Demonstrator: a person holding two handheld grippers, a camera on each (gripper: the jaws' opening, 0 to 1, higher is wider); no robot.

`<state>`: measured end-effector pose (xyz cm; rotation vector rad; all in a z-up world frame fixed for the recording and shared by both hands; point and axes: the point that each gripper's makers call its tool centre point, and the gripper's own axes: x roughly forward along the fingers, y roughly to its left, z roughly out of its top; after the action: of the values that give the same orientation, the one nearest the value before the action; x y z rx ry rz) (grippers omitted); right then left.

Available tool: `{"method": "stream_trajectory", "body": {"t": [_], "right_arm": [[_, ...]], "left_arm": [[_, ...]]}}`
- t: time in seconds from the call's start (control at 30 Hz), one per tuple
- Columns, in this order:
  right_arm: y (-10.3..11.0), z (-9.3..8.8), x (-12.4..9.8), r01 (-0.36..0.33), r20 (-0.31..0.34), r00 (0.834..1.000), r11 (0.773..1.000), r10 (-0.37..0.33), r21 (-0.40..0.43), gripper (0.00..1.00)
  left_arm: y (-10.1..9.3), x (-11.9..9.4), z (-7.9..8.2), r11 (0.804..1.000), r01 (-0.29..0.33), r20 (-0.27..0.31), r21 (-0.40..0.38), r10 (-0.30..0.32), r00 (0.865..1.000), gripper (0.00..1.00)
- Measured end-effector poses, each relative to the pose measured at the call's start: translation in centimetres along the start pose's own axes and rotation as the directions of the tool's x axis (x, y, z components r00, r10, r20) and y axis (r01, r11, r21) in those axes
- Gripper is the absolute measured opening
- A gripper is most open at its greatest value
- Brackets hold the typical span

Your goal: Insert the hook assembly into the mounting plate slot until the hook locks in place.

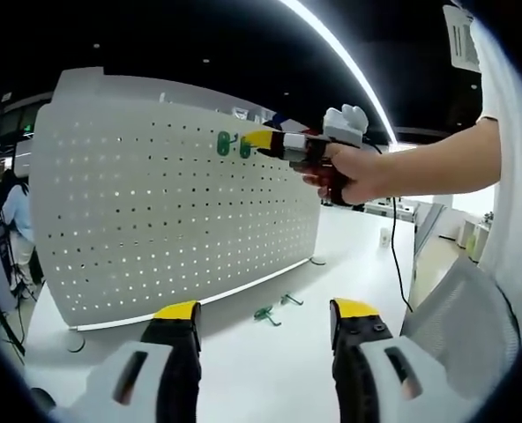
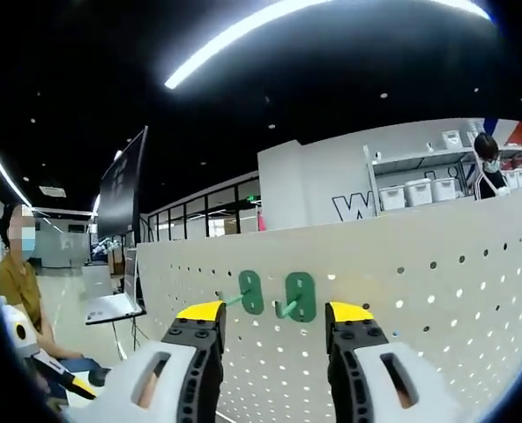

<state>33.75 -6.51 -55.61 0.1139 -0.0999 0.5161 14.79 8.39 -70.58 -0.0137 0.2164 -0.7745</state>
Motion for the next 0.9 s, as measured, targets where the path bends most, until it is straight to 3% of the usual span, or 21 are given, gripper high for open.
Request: {"method": "stream_trajectory", "body": {"t": [0.57, 0.9], "right_arm": [[0.5, -2.5, -4.1, -0.117, -0.077, 0.990, 0.993, 0.114, -0.030, 0.47], [0.4, -3.8, -6.5, -0.147, -0.111, 0.984, 0.989, 0.143, -0.027, 0.49]], "left_arm": [[0.2, 0.1, -0.3, 1.000, -0.001, -0.009, -0.004, 0.001, 1.000, 0.61], [0.1, 0.1, -0.4, 1.000, 0.003, -0.014, -0.004, -0.004, 1.000, 0.62]]}}
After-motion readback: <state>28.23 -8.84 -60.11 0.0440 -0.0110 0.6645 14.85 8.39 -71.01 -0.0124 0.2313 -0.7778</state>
